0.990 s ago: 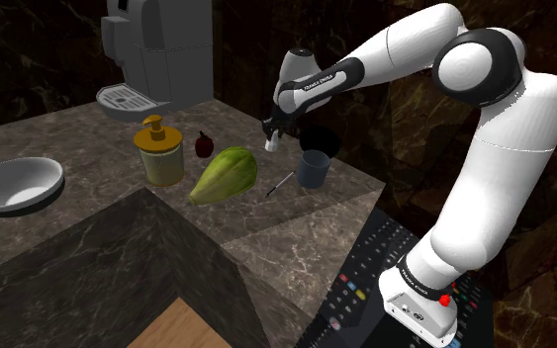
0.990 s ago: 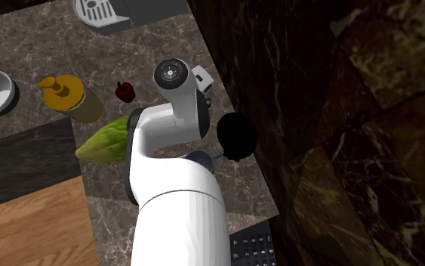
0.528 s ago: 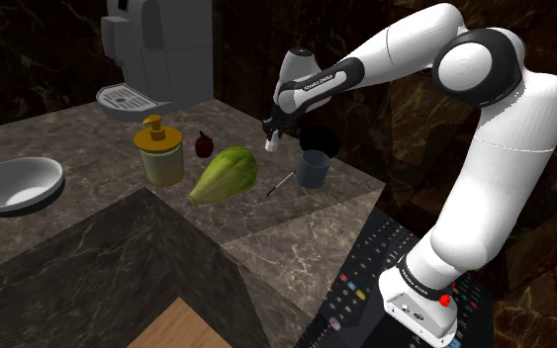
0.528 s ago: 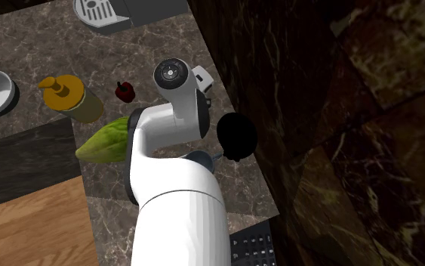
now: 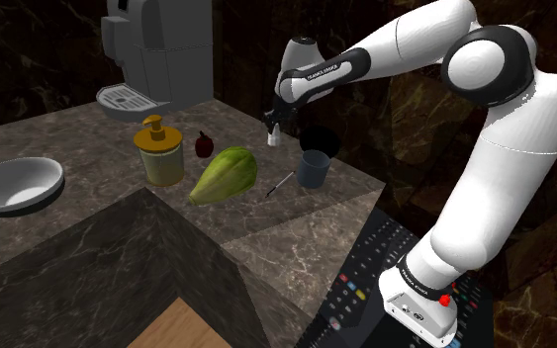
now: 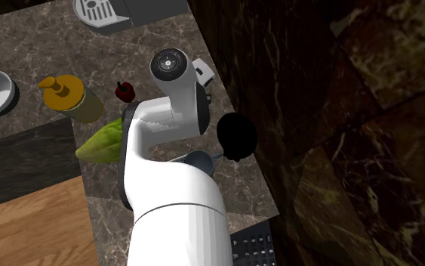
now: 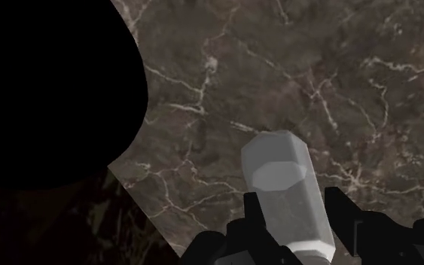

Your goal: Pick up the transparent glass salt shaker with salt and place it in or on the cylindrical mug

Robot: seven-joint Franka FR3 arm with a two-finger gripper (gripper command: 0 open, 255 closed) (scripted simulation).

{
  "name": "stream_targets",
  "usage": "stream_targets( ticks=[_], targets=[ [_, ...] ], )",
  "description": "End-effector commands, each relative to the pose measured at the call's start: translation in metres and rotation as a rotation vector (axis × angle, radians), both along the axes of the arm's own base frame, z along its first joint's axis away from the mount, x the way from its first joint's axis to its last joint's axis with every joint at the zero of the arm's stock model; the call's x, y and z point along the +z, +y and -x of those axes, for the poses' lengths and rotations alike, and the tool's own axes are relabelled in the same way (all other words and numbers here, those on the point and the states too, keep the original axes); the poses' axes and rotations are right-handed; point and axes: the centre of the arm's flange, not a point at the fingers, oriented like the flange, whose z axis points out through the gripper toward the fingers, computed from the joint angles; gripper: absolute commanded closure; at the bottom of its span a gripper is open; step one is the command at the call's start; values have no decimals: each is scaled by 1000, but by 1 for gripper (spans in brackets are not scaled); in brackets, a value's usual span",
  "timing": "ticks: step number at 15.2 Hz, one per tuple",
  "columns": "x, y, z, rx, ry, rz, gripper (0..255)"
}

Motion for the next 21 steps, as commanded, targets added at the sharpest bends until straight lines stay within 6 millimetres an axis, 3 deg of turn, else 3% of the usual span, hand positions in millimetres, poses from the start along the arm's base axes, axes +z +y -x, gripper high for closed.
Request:
stream_targets(
  ticks=[1, 21],
  targets=[
    [11, 1, 0, 0, 0, 0, 255],
    [117, 1, 0, 0, 0, 0, 255]
  ],
)
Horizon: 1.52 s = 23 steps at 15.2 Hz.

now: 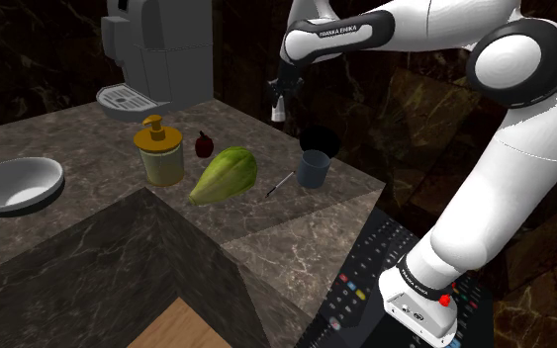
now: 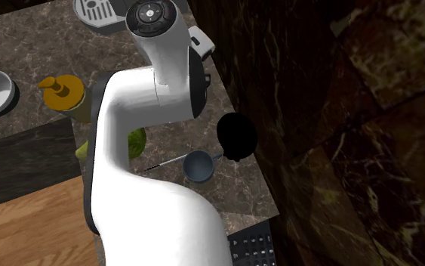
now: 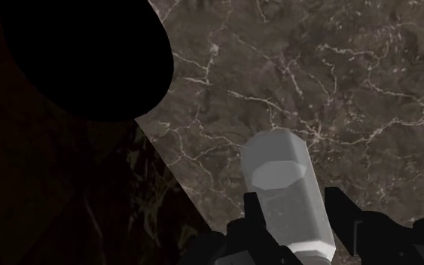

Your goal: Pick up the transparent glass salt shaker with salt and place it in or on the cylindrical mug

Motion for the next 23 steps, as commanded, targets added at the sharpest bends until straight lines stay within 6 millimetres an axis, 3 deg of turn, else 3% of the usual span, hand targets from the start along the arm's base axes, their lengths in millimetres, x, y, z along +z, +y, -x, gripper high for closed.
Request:
stream_targets(
  ticks=[1, 5, 21, 23],
  targets=[
    [12, 0, -1, 0, 0, 0, 255],
    [30, 0, -1, 0, 0, 0, 255],
    [45, -17, 213, 0, 0, 0, 255],
    [34, -17, 213, 0, 0, 0, 255]
  ],
)
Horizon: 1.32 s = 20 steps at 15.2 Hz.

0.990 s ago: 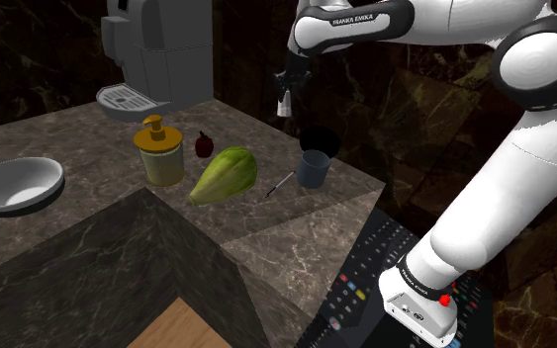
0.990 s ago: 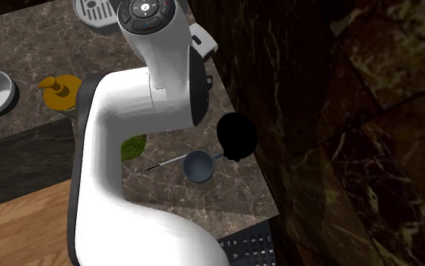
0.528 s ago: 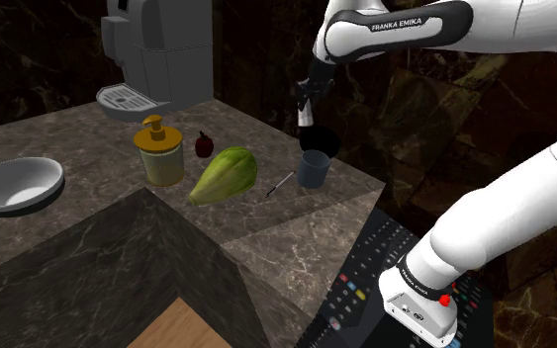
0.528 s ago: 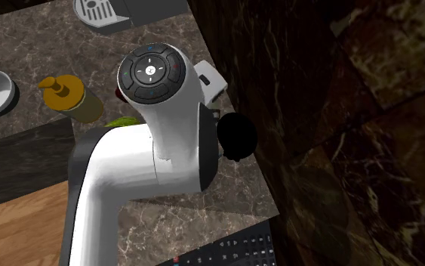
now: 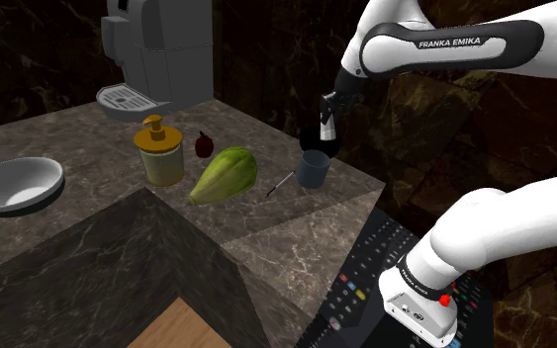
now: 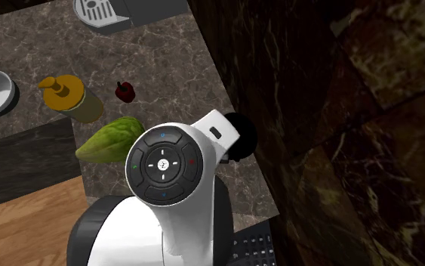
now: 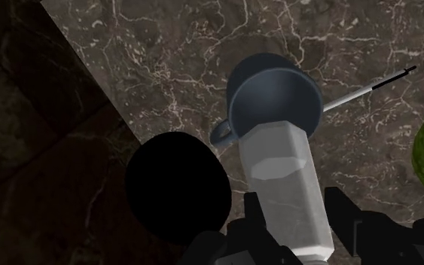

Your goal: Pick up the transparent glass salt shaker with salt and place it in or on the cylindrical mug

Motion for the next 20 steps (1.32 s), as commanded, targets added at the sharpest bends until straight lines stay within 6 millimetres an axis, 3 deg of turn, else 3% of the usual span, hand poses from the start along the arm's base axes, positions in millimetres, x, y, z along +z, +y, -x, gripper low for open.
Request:
stream_targets(
  ticks=[1, 14, 20],
  targets=[
    [-9, 0, 4, 0, 0, 0, 255],
    [-78, 0, 4, 0, 0, 0, 255],
    [-78, 0, 4, 0, 0, 0, 255]
  ],
)
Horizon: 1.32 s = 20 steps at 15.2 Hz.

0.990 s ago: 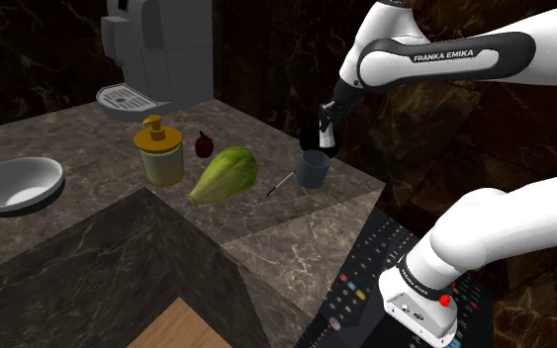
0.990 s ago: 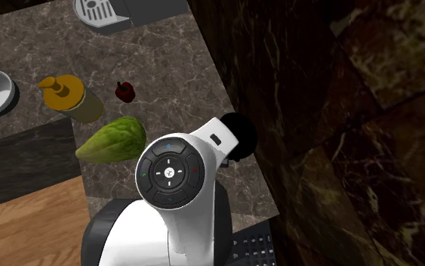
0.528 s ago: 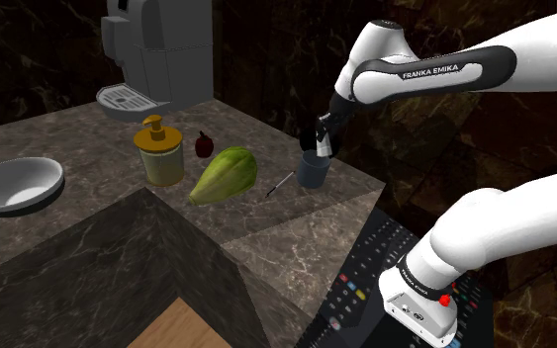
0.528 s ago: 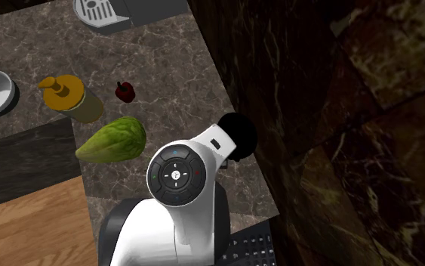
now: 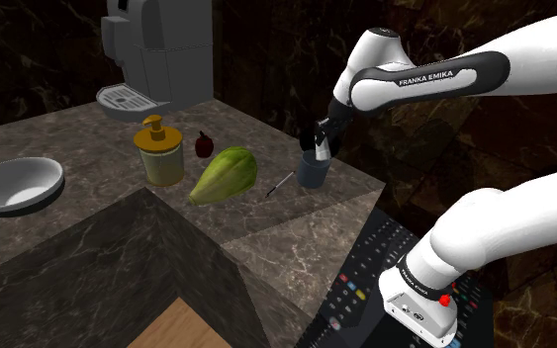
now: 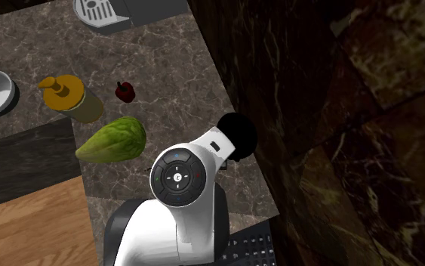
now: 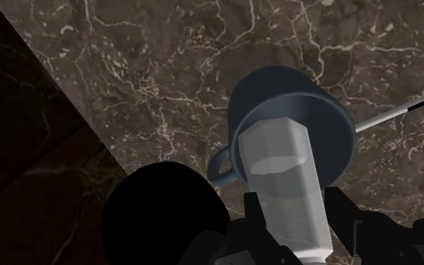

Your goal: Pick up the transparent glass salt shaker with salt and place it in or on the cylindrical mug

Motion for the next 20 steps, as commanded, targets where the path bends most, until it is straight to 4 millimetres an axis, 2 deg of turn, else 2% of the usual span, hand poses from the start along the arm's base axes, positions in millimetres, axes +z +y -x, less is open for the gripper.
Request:
stream_targets(
  ticks=[1, 2, 3, 8, 12, 20],
  targets=[
    [-1, 0, 0, 0, 3, 0, 255],
    [-1, 0, 0, 0, 3, 0, 255],
    [-1, 0, 1, 0, 3, 0, 0],
    [-1, 0, 0, 0, 3, 0, 0],
    [48, 3, 11, 0, 3, 0, 0],
    [48, 3, 11, 0, 3, 0, 0]
  ],
)
